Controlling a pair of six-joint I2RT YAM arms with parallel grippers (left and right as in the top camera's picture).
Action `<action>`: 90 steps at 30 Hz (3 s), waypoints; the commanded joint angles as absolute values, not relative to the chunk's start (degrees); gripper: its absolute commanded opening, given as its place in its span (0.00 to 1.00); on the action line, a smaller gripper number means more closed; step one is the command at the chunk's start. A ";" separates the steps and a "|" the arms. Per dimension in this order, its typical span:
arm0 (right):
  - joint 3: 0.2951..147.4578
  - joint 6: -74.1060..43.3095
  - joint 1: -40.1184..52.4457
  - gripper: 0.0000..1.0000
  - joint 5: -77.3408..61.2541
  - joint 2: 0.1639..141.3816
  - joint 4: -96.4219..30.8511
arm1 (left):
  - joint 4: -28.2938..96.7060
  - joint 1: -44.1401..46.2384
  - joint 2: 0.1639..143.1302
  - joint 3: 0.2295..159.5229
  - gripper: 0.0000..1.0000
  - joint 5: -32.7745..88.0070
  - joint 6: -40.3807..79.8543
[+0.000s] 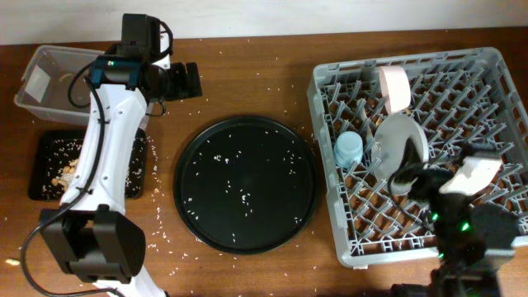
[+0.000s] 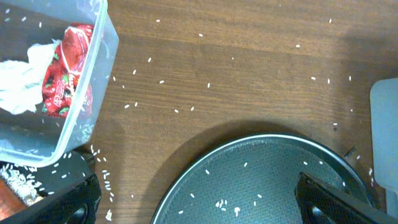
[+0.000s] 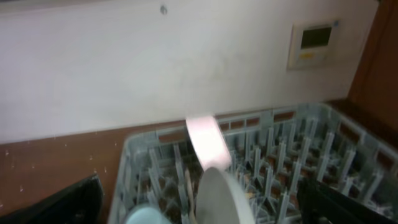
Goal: Sort waste into correct bins and load items into the dishwasher rack
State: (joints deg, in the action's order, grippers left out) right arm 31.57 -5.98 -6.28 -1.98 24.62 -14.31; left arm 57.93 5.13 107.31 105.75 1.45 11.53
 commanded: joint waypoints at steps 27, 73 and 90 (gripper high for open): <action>0.32 -6.22 -7.16 0.98 -5.58 0.19 -3.84 | 57.93 4.84 107.02 106.21 0.99 1.23 10.59; 0.32 -6.22 -7.16 0.98 -5.58 0.19 -3.84 | 4.73 -6.13 0.34 0.49 0.99 0.16 -3.97; 0.32 -6.22 -7.16 0.98 -5.58 0.19 -3.84 | 4.73 -6.13 0.34 0.49 0.99 0.14 -3.97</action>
